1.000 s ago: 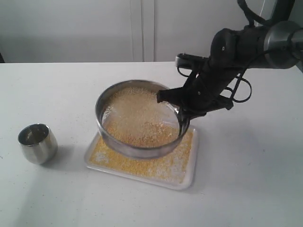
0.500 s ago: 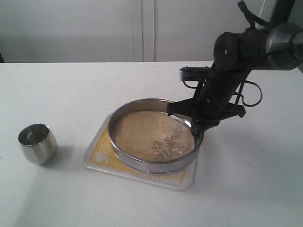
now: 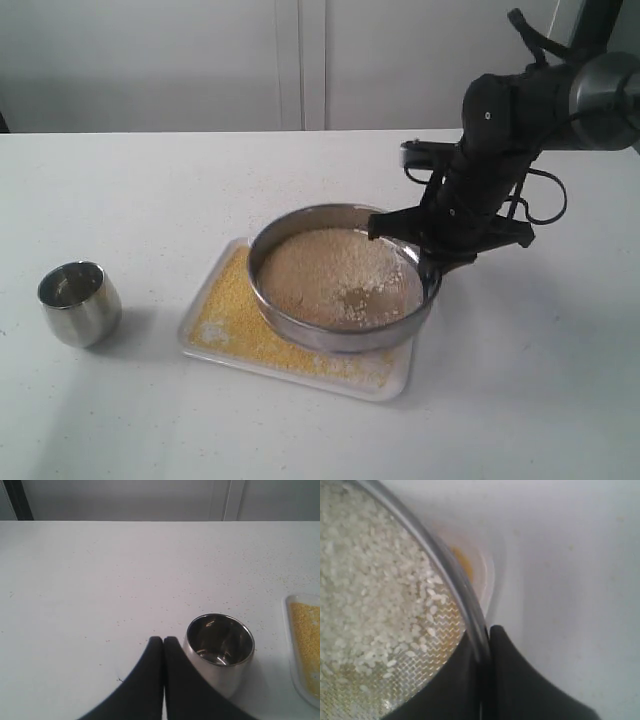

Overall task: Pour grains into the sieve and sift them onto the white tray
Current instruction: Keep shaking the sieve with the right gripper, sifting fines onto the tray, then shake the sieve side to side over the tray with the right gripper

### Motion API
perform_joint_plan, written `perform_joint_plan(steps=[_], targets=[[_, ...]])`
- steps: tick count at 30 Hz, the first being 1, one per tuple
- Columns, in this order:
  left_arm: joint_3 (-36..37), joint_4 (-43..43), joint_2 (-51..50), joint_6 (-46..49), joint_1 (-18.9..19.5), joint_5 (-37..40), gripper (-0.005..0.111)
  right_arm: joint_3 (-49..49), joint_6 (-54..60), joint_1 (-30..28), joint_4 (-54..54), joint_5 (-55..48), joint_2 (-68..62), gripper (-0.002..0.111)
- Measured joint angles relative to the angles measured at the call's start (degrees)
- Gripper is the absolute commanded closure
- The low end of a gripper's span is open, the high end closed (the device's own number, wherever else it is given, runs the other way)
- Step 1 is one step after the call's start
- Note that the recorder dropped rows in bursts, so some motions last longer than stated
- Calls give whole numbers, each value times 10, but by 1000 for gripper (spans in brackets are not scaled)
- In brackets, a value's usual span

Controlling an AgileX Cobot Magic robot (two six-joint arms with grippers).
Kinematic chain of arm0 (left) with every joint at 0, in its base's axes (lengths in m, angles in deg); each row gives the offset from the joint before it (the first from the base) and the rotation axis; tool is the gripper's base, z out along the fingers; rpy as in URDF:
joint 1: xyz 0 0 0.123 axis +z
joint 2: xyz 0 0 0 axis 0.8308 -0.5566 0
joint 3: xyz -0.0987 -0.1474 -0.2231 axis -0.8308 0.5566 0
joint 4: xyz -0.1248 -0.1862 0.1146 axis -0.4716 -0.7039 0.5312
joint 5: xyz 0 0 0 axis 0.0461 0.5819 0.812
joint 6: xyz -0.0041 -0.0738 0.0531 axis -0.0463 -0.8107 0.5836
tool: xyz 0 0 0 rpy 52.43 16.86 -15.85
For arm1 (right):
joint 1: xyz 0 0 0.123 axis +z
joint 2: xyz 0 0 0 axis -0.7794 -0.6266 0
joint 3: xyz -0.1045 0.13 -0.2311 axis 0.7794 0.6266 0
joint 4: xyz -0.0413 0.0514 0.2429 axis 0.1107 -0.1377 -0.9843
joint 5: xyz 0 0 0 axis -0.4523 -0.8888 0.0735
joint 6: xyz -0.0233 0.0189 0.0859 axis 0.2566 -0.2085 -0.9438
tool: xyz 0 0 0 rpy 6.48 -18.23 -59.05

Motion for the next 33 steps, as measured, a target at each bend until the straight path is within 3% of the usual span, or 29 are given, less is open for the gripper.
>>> perform_joint_plan(steps=[2, 5, 8, 11, 14, 17, 20, 23, 25, 28, 31, 33], targets=[[0, 0, 0, 0, 0, 0, 107, -1, 20, -1, -49, 46, -2, 108], [0, 0, 0, 0, 0, 0, 107, -11, 65, 6, -91, 20, -1, 108], [0, 0, 0, 0, 0, 0, 107, -8, 43, 6, -26, -34, 2, 108], [0, 0, 0, 0, 0, 0, 107, -3, -31, -5, 26, -7, 0, 108], [0, 0, 0, 0, 0, 0, 107, -14, -9, -6, -22, 38, -1, 108], [0, 0, 0, 0, 0, 0, 107, -26, 54, 9, -45, -1, 6, 108], [0, 0, 0, 0, 0, 0, 107, -18, 7, 14, 24, -43, 11, 108], [0, 0, 0, 0, 0, 0, 107, -13, -62, -2, 58, 10, 3, 108], [0, 0, 0, 0, 0, 0, 107, -23, -29, -4, 4, 44, -4, 108], [0, 0, 0, 0, 0, 0, 107, -33, 55, 13, -55, 6, -4, 108], [0, 0, 0, 0, 0, 0, 107, -19, 39, 21, -6, -50, 1, 108], [0, 0, 0, 0, 0, 0, 107, -12, -19, 15, 42, -36, -1, 108]])
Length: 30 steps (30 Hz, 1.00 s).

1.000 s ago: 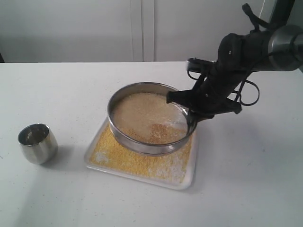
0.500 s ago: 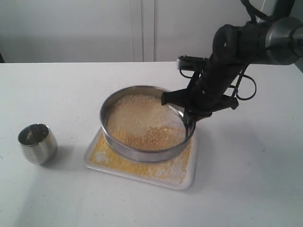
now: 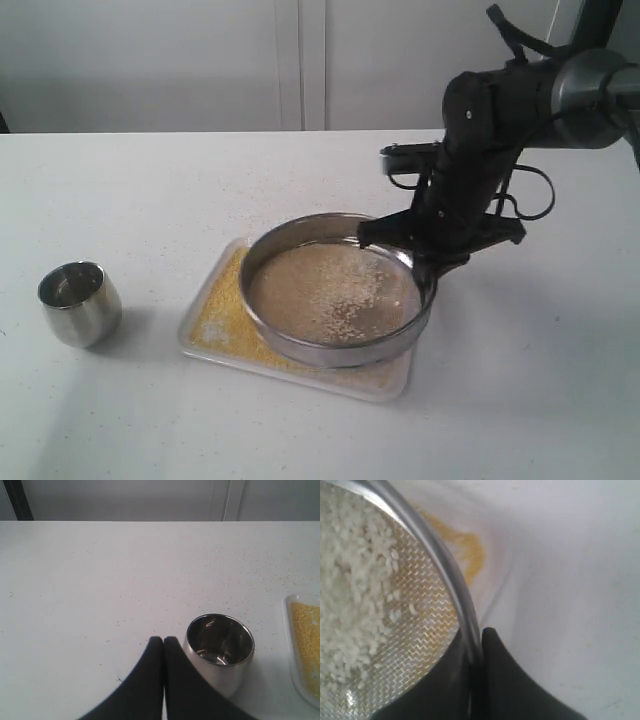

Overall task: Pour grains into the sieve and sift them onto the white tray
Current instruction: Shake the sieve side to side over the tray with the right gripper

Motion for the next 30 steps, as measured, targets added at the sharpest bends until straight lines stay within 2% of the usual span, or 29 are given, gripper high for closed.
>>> perform_joint_plan(steps=[2, 4, 6, 8, 10, 13, 15, 16, 18, 21, 23, 24, 26, 28, 30], targets=[[0, 0, 0, 0, 0, 0, 107, 1, -24, -9, 3, 44, -5, 108], [0, 0, 0, 0, 0, 0, 107, -11, 11, -11, -47, 68, -8, 108], [0, 0, 0, 0, 0, 0, 107, -21, 75, -4, -89, 39, -8, 108], [0, 0, 0, 0, 0, 0, 107, -18, 94, 3, -75, -5, -4, 108], [0, 0, 0, 0, 0, 0, 107, -7, 51, 4, -27, -22, -2, 108], [0, 0, 0, 0, 0, 0, 107, 2, -6, -13, -6, 34, -8, 108], [0, 0, 0, 0, 0, 0, 107, -2, 28, -15, -76, 84, -11, 108], [0, 0, 0, 0, 0, 0, 107, -10, 107, -11, -149, 88, -12, 108], [0, 0, 0, 0, 0, 0, 107, -5, 132, -8, -145, 39, -6, 108], [0, 0, 0, 0, 0, 0, 107, 25, 76, -35, -87, 50, -4, 108], [0, 0, 0, 0, 0, 0, 107, 27, 122, -43, -162, 124, -11, 108], [0, 0, 0, 0, 0, 0, 107, 18, 198, -37, -235, 127, -11, 108], [0, 0, 0, 0, 0, 0, 107, 17, 249, -33, -236, 78, -3, 108], [0, 0, 0, 0, 0, 0, 107, 33, 203, -43, -157, 60, 1, 108], [0, 0, 0, 0, 0, 0, 107, 38, 157, -55, -172, 125, -1, 108]])
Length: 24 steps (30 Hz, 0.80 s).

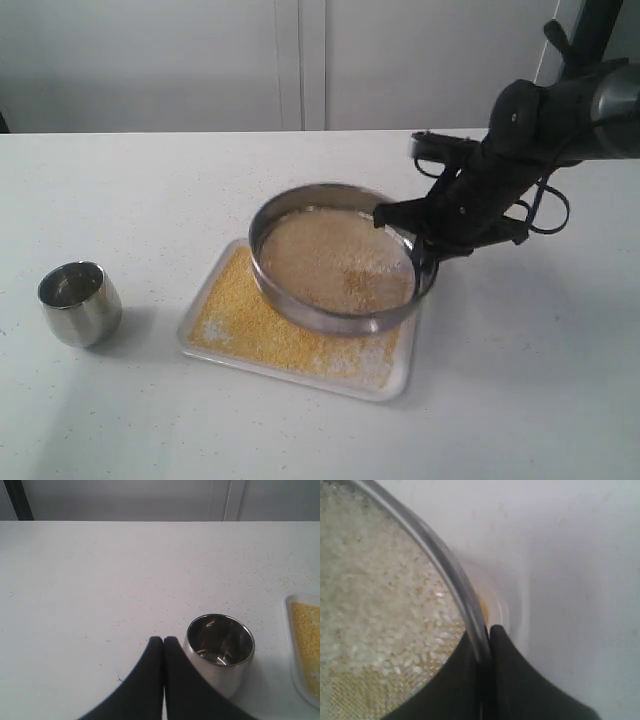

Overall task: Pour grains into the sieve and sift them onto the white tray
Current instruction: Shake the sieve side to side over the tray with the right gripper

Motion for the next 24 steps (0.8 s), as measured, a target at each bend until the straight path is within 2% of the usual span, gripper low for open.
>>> perform_joint_plan(steps=[2, 4, 7, 11, 14, 16, 19, 21, 24], targets=[[0, 0, 0, 0, 0, 0, 107, -15, 72, -1, -72, 14, 0, 108], [0, 0, 0, 0, 0, 0, 107, -22, 128, 2, -91, -28, 9, 108], [0, 0, 0, 0, 0, 0, 107, -10, 119, 3, -62, -76, 21, 108], [0, 0, 0, 0, 0, 0, 107, -1, 80, 1, -83, 6, 15, 108], [0, 0, 0, 0, 0, 0, 107, -18, 129, 4, -143, 15, 11, 108], [0, 0, 0, 0, 0, 0, 107, -25, 157, 7, -136, -37, 15, 108], [0, 0, 0, 0, 0, 0, 107, -22, 116, 13, -45, -95, 19, 108], [0, 0, 0, 0, 0, 0, 107, -17, 39, 14, 13, -69, 16, 108], [0, 0, 0, 0, 0, 0, 107, -21, 0, 15, 5, -1, 10, 108]])
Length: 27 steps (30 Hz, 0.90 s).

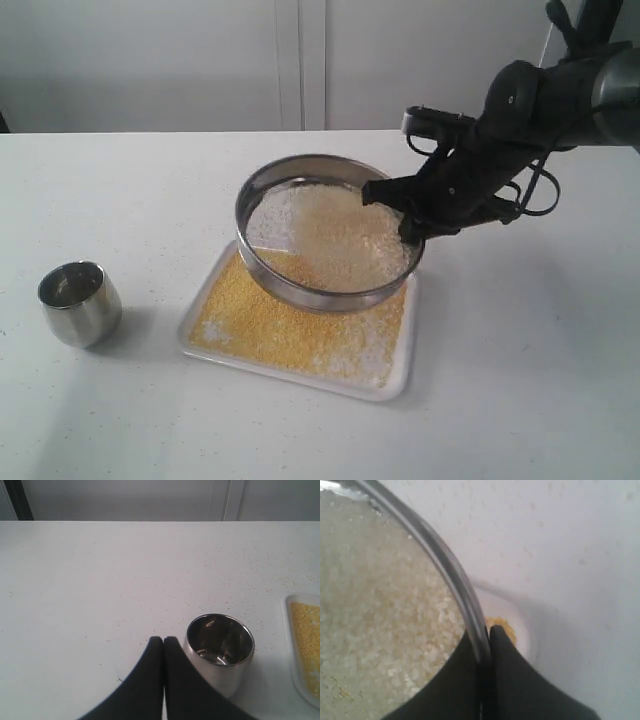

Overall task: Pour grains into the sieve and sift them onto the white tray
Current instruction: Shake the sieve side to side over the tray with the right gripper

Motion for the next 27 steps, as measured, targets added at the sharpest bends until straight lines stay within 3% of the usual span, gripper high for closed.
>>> perform_joint_plan(steps=[4, 6, 9, 12, 15, 19, 23, 27], targets=[[0, 0, 0, 0, 0, 0, 107, -13, 60, 23, 21, -58, 3, 108], [0, 0, 0, 0, 0, 0, 107, -11, 16, 30, 72, -93, 2, 108], [0, 0, 0, 0, 0, 0, 107, -9, -82, 27, 114, -49, -1, 108], [0, 0, 0, 0, 0, 0, 107, -22, -58, 34, 82, -17, -1, 108], [0, 0, 0, 0, 0, 0, 107, -29, -6, 53, 87, -82, 2, 108], [0, 0, 0, 0, 0, 0, 107, -17, -101, 48, 169, -110, -2, 108], [0, 0, 0, 0, 0, 0, 107, -34, -121, 36, 114, -32, -11, 108], [0, 0, 0, 0, 0, 0, 107, -46, -40, 42, 77, -111, -11, 108]])
